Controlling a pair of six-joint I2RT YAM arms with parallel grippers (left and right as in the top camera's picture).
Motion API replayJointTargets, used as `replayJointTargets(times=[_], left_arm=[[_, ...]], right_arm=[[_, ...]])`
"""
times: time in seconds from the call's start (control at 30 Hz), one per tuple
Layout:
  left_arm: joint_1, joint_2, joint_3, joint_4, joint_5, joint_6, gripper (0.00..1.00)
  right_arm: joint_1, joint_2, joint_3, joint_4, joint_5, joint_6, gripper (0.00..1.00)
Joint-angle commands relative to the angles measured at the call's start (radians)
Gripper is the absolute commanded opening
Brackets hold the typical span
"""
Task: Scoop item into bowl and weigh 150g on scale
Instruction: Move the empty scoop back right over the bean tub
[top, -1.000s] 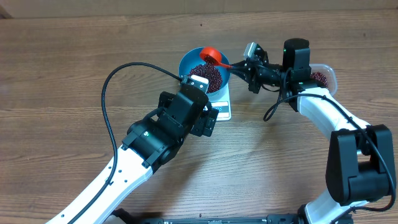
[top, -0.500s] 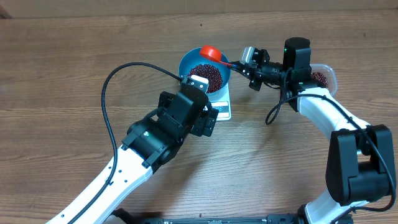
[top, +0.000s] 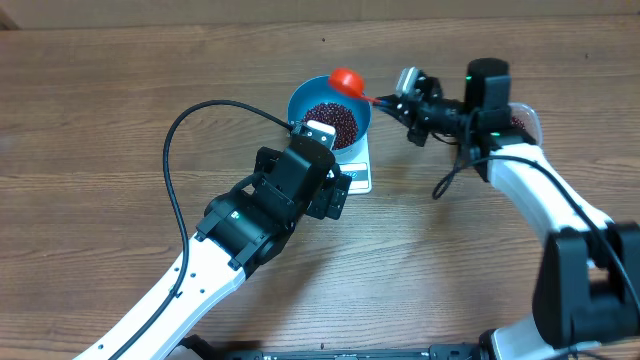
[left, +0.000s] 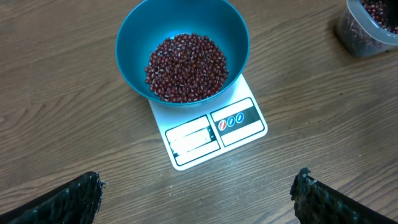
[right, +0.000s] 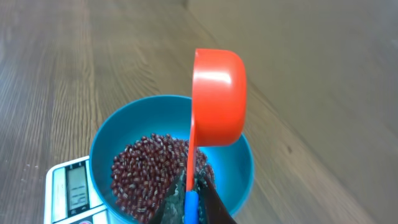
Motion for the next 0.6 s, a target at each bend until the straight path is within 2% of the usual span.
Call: replayJointTargets(times=[0.0, 0.23, 0.37, 0.57], left_arm=[[0.000, -0.014, -0.003, 0.003, -0.013, -0.006, 1.00], [0.000, -0.014, -0.003, 0.002, -0.013, -0.006, 0.99], [0.000, -0.014, -0.003, 0.002, -0.013, -0.006, 1.00], [0.000, -0.014, -0.003, 0.001, -0.013, -0.007, 1.00]], right_arm=[[-0.047, -0.143, 0.003, -0.104, 0.116, 0.086, 0.04], [-0.110, -0.302, 0.003, -0.369, 0.446, 0.088, 0.04], [-0.157, -0.351, 0.003, -0.446, 0.599, 0.171, 0.04], [-0.247, -0.359, 0.003, -0.535, 0.630, 0.195, 0.04]])
